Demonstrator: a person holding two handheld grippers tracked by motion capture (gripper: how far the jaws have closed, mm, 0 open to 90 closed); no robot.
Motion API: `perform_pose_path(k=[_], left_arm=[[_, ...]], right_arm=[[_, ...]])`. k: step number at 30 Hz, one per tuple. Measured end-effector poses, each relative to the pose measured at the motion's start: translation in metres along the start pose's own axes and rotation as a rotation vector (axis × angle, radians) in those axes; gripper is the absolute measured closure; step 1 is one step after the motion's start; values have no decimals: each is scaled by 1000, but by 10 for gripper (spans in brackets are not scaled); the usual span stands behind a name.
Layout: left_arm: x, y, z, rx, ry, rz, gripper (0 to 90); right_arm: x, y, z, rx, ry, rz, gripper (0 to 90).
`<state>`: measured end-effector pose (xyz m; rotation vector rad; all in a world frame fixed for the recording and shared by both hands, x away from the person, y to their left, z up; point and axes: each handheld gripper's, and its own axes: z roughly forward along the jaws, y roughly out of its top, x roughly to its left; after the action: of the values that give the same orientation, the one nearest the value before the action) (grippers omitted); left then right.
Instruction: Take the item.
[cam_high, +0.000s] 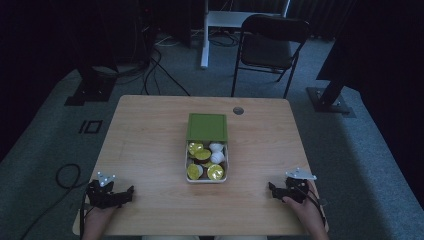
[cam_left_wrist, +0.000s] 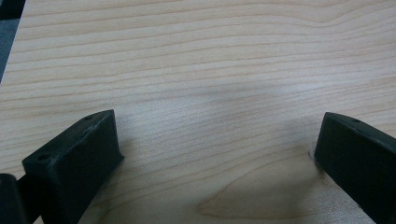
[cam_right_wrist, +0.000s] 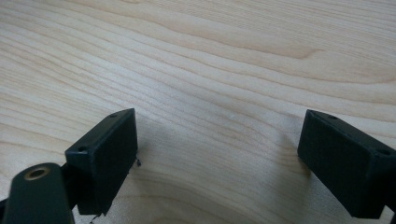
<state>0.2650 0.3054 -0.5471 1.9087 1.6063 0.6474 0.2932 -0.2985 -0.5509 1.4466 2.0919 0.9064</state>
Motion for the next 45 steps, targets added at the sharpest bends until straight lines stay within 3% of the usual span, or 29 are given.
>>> perform_pose_path(k=[27, 29, 30, 45], left_arm=[[0, 0, 0, 1, 0, 2, 3], [0, 0, 0, 0, 0, 0, 3], [0, 0, 0, 1, 0, 2, 3], [0, 0, 0, 1, 0, 2, 3]], right_arm=[[0, 0, 0, -2, 1, 2, 118], [0, 0, 0, -5, 2, 14, 118], [-1, 1, 0, -15, 9, 51, 119], [8, 16, -5, -59, 32, 49, 130]])
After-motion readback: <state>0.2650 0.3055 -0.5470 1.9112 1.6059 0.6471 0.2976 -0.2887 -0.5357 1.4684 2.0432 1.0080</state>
